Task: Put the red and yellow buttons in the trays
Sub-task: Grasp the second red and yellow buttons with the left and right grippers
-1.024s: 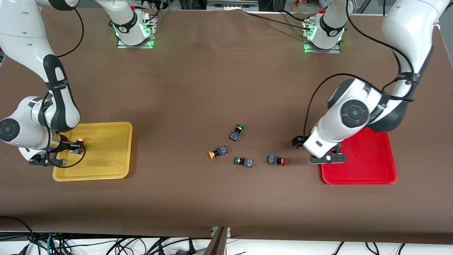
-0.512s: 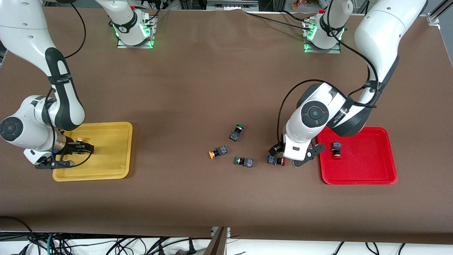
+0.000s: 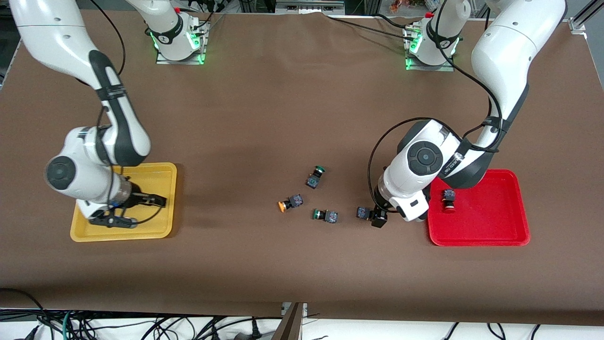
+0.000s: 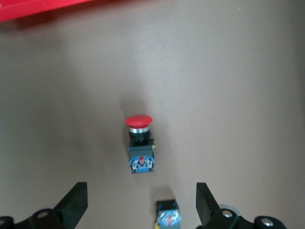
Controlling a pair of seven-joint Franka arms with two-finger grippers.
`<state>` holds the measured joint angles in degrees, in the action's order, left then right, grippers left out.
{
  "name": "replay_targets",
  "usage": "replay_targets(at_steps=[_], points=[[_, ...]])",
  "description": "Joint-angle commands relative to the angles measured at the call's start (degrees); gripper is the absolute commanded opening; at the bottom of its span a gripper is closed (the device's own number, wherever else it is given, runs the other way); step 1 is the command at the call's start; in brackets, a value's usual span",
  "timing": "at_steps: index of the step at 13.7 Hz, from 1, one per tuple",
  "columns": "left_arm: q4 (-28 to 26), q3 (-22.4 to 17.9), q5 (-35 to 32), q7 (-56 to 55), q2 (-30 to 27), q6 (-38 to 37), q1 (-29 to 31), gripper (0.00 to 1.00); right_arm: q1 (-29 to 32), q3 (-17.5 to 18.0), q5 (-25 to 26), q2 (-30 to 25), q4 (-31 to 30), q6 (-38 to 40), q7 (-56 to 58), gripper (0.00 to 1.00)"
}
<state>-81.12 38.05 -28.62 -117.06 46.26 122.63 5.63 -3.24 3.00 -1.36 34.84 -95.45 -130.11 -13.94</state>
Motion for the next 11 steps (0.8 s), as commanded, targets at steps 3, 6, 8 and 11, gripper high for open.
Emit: replay_targets(at_steps=[3,6,8,11], points=[[1.84,-10.79,1.02,-5.54,4.09,4.28,-9.31,1.0,-11.33,-0.36,-0.13,-0.3,1.49,0.64,-26.0,0.99],[2.02,-11.59,0.94,-5.55,6.38,7.18,-9.85,1.0,-18.1,-0.36,0.22,1.8,5.26,0.38,-42.52,0.99],[2.02,-12.03,0.85,-5.55,6.91,7.62,-10.11,1.0,-22.49,-0.62,0.83,4.87,9.91,0.29,-54.03,0.99],[2.2,-13.61,0.58,-5.55,7.7,8.5,-10.9,1.0,-26.98,-0.89,4.6,8.83,14.49,-1.02,-66.01,0.99]])
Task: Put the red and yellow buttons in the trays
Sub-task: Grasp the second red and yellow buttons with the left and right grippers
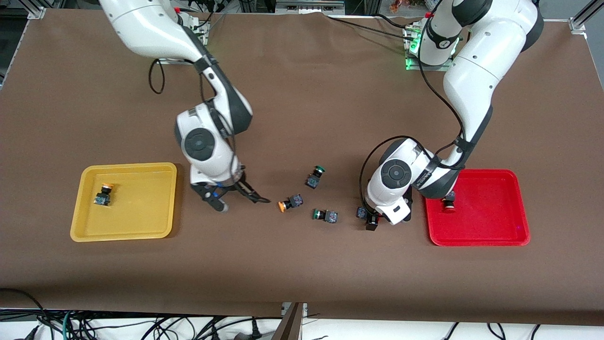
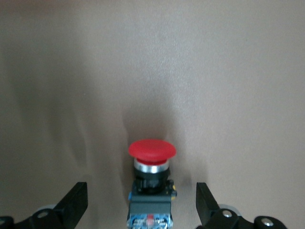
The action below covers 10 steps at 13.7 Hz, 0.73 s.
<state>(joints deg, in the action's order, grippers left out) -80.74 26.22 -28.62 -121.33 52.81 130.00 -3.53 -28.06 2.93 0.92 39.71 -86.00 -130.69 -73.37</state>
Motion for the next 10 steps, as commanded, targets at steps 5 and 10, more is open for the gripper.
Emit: replay_targets(at_steps=[5,10], points=[[1.73,-2.93,0.67,-0.75,1.16,1.48,-2.62,0.57,-8.22,-1.61,4.18,12.31,15.49,-1.32,-18.54,0.99],[1.81,-2.75,0.85,2.32,-0.42,0.61,-1.93,0.22,-11.83,-3.63,4.18,18.99,22.54,-1.41,-21.81,0.99]])
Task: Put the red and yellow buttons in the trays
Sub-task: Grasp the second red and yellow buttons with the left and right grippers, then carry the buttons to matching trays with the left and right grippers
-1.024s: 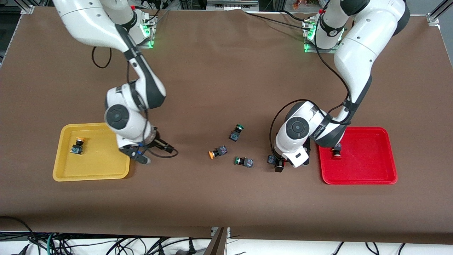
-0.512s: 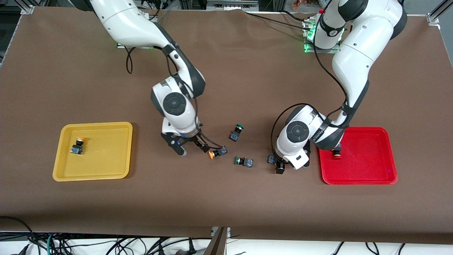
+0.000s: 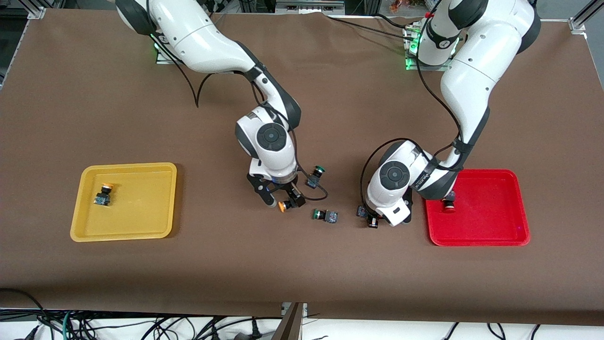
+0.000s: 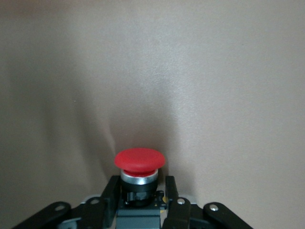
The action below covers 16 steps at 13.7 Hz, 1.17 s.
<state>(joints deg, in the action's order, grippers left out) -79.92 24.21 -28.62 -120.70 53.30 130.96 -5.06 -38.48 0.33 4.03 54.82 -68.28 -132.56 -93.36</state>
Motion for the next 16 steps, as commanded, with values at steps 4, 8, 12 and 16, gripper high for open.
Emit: replay_targets(at_steps=[4,8,12,16], points=[[0.99,0.92,1.37,12.21,-5.12,-6.83,2.15,0.21,-2.03,-1.73,1.07,5.29,4.82,-1.47,-1.83,0.99],[0.38,7.67,3.48,29.68,-10.05,-13.86,12.06,0.14,-2.03,-1.82,1.07,6.17,4.82,-1.92,-1.3,0.72],[-5.58,11.56,3.48,48.05,-15.14,-16.35,22.27,0.04,-1.86,-1.82,1.68,6.09,4.82,-2.01,0.1,0.01],[-10.26,11.73,3.48,73.95,-18.41,-16.35,32.28,0.0,0.15,-2.44,1.43,2.67,4.73,0.18,5.36,0.0]])
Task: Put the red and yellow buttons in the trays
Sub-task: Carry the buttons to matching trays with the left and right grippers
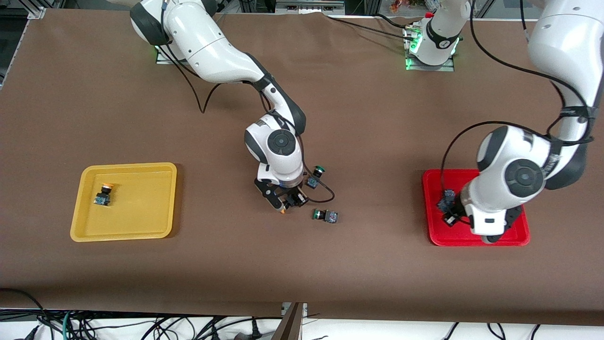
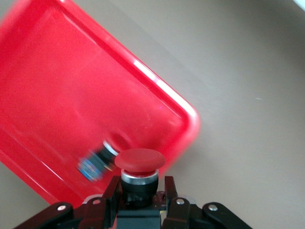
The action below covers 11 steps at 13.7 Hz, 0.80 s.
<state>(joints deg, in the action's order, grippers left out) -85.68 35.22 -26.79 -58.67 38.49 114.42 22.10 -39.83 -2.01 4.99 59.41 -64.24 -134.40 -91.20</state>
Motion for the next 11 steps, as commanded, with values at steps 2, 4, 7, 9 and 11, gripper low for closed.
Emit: replay_targets(at_steps=[2,4,7,9,11], points=[[-4.84,0.82,1.65,25.56,-3.24,0.36,9.79,0.0,4.14,0.25,0.2,-4.64,0.52,7.19,8.99,0.0],[-5.63,0.73,1.65,36.82,-2.72,0.8,13.13,0.0,6.68,0.43,-0.94,-7.45,0.34,12.47,16.1,0.0],[-10.01,0.64,1.47,49.06,-2.54,5.52,17.09,0.0,10.81,0.08,-5.86,-12.37,-2.63,18.19,30.07,0.0],[-15.89,0.55,0.6,50.93,-2.45,13.16,18.94,0.0,14.15,-0.01,-5.96,-16.32,-7.8,19.87,39.03,0.0],[-18.9,-0.06,-0.8,52.16,-1.49,18.01,19.12,0.0,18.36,-0.1,-5.96,-19.76,-12.03,22.24,49.57,0.0]])
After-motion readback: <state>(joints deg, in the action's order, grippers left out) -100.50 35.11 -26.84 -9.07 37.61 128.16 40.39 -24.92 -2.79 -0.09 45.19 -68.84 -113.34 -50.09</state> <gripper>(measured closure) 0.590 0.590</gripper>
